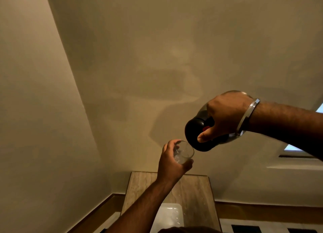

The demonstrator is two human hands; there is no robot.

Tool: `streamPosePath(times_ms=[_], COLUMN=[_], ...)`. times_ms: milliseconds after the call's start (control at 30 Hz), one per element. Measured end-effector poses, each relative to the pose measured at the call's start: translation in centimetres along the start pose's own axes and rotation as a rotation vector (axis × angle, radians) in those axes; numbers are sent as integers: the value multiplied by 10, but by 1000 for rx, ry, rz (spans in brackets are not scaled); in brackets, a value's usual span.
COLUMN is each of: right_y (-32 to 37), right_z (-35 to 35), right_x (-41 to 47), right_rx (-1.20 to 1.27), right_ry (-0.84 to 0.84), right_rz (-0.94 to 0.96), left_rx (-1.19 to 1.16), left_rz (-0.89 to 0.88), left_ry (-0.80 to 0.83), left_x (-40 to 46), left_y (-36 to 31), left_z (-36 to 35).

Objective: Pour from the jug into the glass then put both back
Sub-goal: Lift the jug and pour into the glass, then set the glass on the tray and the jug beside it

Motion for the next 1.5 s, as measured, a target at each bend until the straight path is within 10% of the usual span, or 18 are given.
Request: streamPosePath(times_ms=[933,1500], right_y=[-14,-59], right_z=[-19,-170], right_x=[12,-31], right_rx=[96,1166], right_ry=[90,127], right_rz=[-71,-666], left_rx=[46,188], left_rz=[-60,71], left_ry=[12,113], left_x=[16,4], left_y=[5,55], left_z=[-7,-15])
Point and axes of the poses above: each hand's wrist, its own x-axis towards the middle knuckle, its own z-axis out of the back of the hand, y = z × x, the point moved 8 cm from there along x, towards the middle knuckle, and after that the axes turned 4 degrees about x, right-handed, at the moved point
